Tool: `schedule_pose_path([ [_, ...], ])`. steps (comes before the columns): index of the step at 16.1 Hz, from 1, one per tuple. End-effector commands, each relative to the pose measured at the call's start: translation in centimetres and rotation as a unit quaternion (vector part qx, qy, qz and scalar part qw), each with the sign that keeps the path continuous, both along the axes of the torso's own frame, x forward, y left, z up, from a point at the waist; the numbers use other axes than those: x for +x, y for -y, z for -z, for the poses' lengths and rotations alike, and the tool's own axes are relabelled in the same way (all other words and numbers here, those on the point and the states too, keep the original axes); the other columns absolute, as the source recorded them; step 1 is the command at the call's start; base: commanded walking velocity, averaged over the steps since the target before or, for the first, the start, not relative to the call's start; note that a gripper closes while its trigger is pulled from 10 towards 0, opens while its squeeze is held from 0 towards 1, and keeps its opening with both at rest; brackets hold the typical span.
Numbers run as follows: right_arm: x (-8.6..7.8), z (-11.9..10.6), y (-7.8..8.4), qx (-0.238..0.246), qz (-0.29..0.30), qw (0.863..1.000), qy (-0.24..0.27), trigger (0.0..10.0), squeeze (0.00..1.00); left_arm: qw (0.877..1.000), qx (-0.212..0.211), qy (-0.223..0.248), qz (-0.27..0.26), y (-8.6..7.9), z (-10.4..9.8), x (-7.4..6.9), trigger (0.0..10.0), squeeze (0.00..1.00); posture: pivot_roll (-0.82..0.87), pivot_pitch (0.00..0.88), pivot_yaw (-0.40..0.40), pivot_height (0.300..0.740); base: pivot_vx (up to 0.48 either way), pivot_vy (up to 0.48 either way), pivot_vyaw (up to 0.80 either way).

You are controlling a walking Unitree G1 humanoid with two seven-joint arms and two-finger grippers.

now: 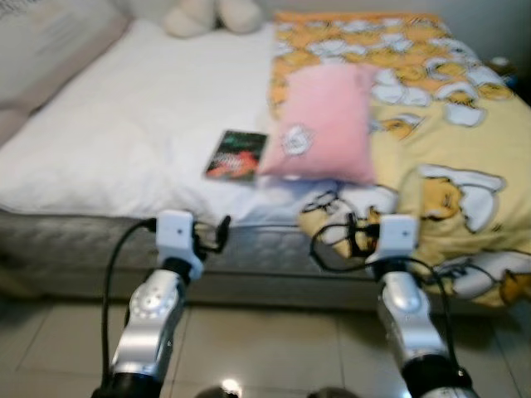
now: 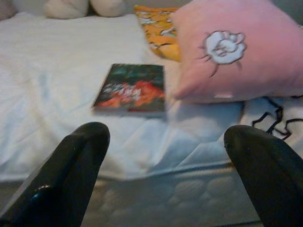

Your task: Clean up the room

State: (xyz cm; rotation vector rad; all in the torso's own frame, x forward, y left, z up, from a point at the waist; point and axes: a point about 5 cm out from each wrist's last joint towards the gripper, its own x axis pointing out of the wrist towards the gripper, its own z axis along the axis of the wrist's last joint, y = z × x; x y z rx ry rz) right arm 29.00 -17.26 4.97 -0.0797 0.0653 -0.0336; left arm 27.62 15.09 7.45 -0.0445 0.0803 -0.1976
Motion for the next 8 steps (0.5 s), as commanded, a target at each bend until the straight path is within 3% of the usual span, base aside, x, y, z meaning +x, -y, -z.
schedule_pose_path([
  [1,0.0,-0.1,0.8,-0.003,0.008,1.000,0.000,10.0,0.00,1.000,0.000,0.004,-0.007,0.1,-0.1,0.1,10.0,0.00,-0.12,0.000,0.059,0.703,0.368,-0.304,0.00],
  [4,-0.3,0.0,0.2,0.021,-0.011,1.000,0.001,10.0,0.00,0.999,0.022,0.004,-0.034,-1.3,-0.1,0.2,10.0,0.00,-0.12,0.000,0.057,0.703,0.000,0.000,0.00],
  [5,-0.5,0.1,0.1,0.033,-0.012,0.999,0.000,10.0,0.00,1.000,0.003,0.011,-0.009,-1.2,-0.6,0.1,10.0,0.00,-0.12,0.000,0.057,0.703,0.000,0.000,0.00],
  [7,-0.6,0.1,0.0,0.037,-0.011,0.999,0.005,10.0,0.00,0.999,-0.003,0.035,0.016,-0.4,-1.8,0.4,10.0,0.00,-0.12,0.000,0.057,0.703,0.480,0.000,0.00],
  [8,0.1,-0.8,-0.1,0.034,-0.006,0.999,0.020,10.0,0.00,0.998,-0.002,0.061,0.024,0.4,-3.2,1.3,10.0,0.00,-0.12,0.000,0.061,0.703,0.480,0.000,0.00],
])
